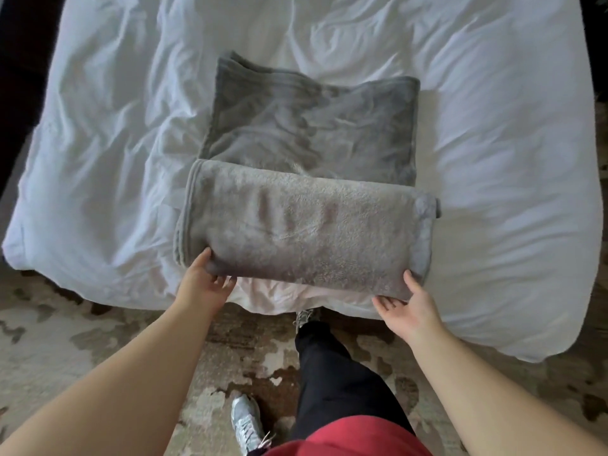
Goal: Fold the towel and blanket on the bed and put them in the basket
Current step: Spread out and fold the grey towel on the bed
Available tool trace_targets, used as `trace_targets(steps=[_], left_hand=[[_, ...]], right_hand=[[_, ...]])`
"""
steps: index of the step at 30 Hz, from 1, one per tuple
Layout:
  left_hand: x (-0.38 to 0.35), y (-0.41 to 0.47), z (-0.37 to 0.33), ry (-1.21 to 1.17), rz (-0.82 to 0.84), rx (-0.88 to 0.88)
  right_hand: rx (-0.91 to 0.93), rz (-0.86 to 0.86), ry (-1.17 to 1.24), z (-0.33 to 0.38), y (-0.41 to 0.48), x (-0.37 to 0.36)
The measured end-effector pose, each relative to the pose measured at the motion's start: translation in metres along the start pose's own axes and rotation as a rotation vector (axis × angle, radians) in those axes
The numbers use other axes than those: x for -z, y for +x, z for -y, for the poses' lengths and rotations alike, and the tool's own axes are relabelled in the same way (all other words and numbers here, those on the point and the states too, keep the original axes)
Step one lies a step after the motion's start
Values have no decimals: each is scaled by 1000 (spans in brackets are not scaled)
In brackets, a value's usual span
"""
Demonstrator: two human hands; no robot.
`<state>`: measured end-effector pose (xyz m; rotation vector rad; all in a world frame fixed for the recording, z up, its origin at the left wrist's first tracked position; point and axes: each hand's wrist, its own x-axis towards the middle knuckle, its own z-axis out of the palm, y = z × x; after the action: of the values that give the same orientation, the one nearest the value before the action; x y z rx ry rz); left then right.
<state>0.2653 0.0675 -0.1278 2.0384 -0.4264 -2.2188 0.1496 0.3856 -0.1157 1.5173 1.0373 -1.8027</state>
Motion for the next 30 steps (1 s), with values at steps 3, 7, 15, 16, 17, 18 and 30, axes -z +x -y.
trace_targets(steps=[3, 7, 15, 16, 17, 18, 30], left_hand=[[-7, -14, -8, -8, 29, -11], [-4, -42, -19, 6, 84, -93], [59, -101, -15, 27, 121, -166], [71, -107, -12, 38, 116, -170], [82, -112, -9, 52, 116, -174], [93, -116, -6, 65, 122, -178], [118, -121, -5, 25, 113, -131]], right_hand=[[49, 18, -27, 3, -15, -10], [131, 27, -50, 6, -45, -20], [252, 105, -40, -24, -117, 25], [246, 104, -35, -33, -122, 36], [238, 104, -30, -42, -127, 47], [229, 102, -29, -51, -130, 58], [192, 93, 47, -72, -125, 74]])
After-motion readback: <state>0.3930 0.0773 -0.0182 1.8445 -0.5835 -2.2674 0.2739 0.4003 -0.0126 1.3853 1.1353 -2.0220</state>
